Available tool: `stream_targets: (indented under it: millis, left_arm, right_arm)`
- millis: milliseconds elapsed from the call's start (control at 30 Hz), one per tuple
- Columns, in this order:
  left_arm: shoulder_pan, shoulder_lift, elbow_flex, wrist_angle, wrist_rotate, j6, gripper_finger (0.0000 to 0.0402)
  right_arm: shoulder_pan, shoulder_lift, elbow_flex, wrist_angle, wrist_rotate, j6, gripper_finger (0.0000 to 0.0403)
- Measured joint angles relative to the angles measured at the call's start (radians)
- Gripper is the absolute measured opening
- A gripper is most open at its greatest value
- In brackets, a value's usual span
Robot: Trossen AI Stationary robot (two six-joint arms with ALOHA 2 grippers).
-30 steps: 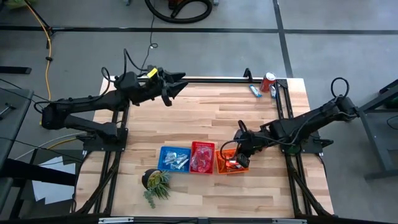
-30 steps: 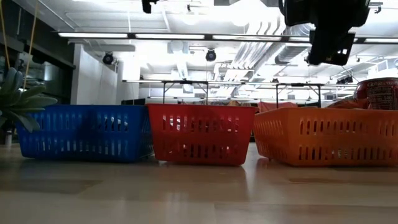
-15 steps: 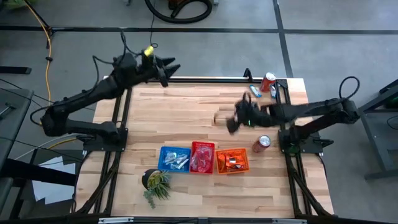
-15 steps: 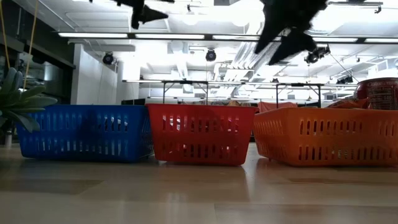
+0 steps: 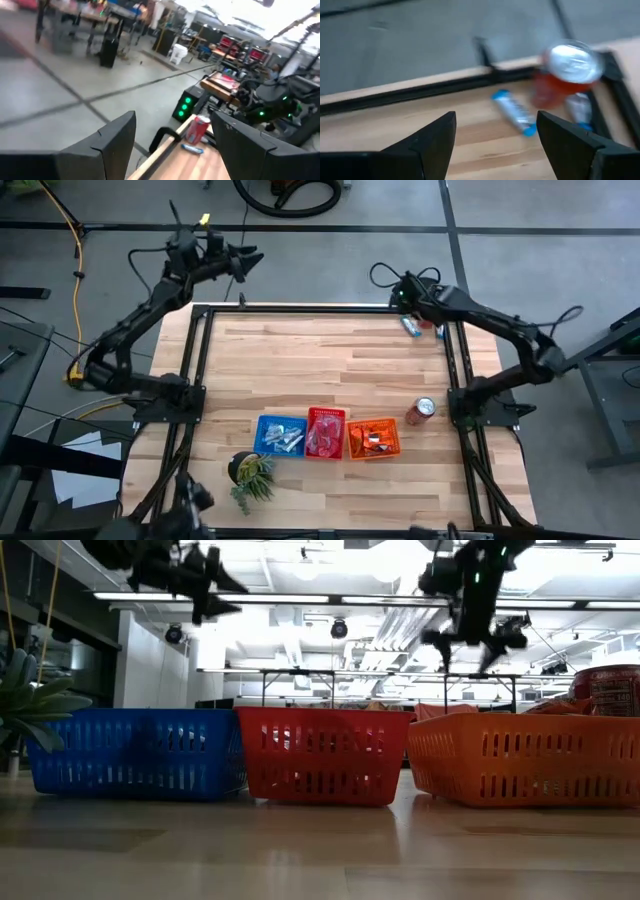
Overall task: Sort candy
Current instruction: Put the white candy pack into the blue bin
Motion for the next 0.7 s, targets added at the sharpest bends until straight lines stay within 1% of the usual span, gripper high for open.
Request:
stream_targets:
  millis: [100,233,333,467,567,700]
  left_arm:
    - [0.017,0.068,0.000,0.019,0.029,-0.066,0.0248]
    - [0.010,0.130,0.000,0.025,0.105,-0.120,0.0248]
    - [-0.012,0.149,0.000,0.025,0.111,-0.134,0.0248]
    - [-0.032,0.145,0.000,0.035,0.110,-0.123,0.0248]
    - [-0.044,0.145,0.000,0.072,0.109,-0.130,0.0248]
    - [-0.057,0.145,0.000,0.111,0.094,-0.136,0.0248]
  right_arm:
    - [-0.099,0.080,-0.010,-0.032,-0.021,0.010,0.0272]
    - [-0.173,0.215,-0.011,-0.016,-0.073,-0.040,0.0272]
    - [-0.196,0.309,-0.011,0.031,-0.107,-0.145,0.0272]
    - [-0.208,0.405,-0.011,0.044,-0.162,-0.268,0.0272]
    - [-0.208,0.450,-0.011,0.046,-0.168,-0.340,0.0272]
    - [-0.207,0.490,-0.010,0.063,-0.164,-0.389,0.0268]
